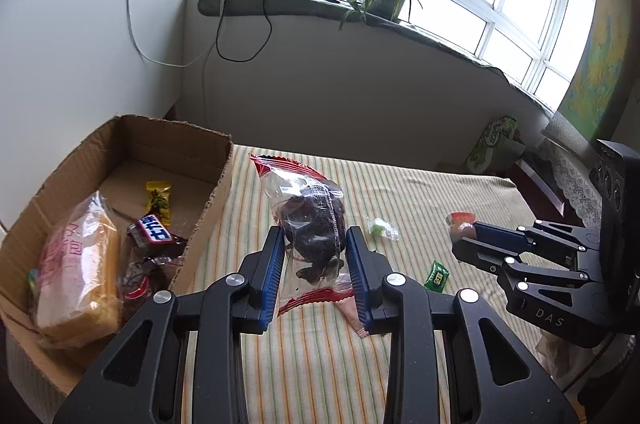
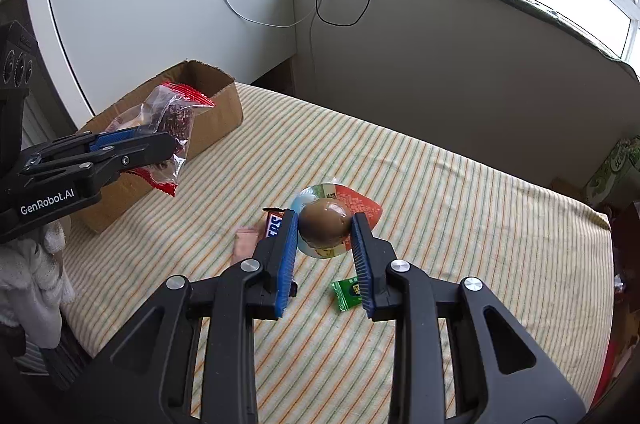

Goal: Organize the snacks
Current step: 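Carry both snacks over the box and open both tools to drop them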

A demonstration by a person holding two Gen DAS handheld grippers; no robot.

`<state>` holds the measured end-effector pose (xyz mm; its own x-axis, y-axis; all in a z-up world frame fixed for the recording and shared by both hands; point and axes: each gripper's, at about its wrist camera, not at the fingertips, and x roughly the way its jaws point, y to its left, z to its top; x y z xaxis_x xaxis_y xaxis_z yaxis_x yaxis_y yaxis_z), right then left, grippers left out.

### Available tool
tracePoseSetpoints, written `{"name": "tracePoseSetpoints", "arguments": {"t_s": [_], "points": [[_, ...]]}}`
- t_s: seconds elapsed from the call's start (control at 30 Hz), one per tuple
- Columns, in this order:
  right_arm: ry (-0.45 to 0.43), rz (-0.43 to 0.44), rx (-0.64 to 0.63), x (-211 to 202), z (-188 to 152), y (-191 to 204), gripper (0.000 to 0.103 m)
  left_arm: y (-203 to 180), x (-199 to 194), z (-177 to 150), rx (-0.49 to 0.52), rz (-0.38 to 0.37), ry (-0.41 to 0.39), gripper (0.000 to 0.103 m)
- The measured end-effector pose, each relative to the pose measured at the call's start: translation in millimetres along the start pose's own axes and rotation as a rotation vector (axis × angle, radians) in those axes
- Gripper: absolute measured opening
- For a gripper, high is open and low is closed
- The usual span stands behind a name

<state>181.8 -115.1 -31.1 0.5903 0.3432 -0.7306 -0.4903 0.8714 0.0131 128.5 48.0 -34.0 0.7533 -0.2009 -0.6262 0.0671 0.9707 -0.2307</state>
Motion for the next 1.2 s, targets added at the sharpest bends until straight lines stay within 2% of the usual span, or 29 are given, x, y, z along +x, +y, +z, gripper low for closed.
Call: {"name": "tracePoseSetpoints", "arguments": {"t_s": [0.3,0.67,1.2], "points": [[-0.020,0.039,-0.021,3.4,26.4,34.0,0.028,28.0,-27.0,3.1,-0.024,0.032,-0.032,0.030],[-0.013,0.089,-0.059,29.4,62.1,81.9,0.028,77.8,-46.5,10.7,-0.071,0.080,-0.058,0.030],[0.014,0.133,-0.097,79.4,104.2,132.9,0.028,120.8,-48.3,17.8,-0.090,0.114,-0.064,0.030]]}}
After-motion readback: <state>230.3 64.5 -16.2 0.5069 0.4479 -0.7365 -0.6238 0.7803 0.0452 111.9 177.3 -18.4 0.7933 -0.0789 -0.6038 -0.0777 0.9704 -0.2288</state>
